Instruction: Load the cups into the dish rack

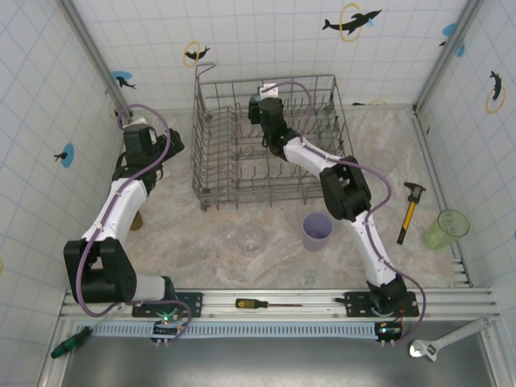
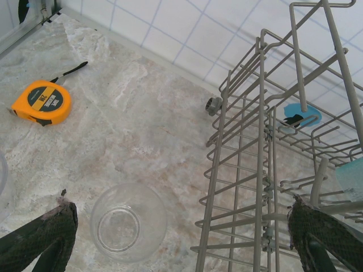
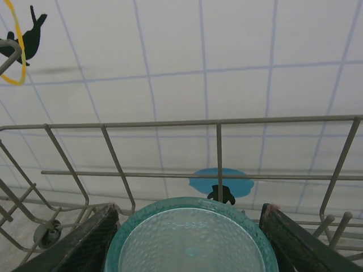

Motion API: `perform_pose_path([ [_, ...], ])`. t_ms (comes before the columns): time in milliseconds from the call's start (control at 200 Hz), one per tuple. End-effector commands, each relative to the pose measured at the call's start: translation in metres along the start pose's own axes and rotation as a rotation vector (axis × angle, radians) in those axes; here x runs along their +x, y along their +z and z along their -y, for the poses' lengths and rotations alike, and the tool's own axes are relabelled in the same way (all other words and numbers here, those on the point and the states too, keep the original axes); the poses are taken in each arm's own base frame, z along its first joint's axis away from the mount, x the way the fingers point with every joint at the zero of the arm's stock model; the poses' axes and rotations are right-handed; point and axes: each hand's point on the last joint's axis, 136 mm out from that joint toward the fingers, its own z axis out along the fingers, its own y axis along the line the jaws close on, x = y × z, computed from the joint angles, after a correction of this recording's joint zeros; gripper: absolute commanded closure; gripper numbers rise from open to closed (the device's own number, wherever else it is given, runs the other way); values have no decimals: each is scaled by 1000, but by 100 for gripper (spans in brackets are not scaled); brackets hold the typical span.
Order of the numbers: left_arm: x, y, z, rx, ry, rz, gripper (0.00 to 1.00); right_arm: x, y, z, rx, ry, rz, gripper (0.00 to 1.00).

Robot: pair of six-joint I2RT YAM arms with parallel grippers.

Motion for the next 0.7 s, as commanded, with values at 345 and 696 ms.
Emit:
perform_pose_path([
  [345,0,0,-1,2,-15,-3,2,32,3,-23,-95,24,-67,22],
  [696,0,-1,0,4,-16,-1,2,3,-15,-23,-82,59,-60,3],
])
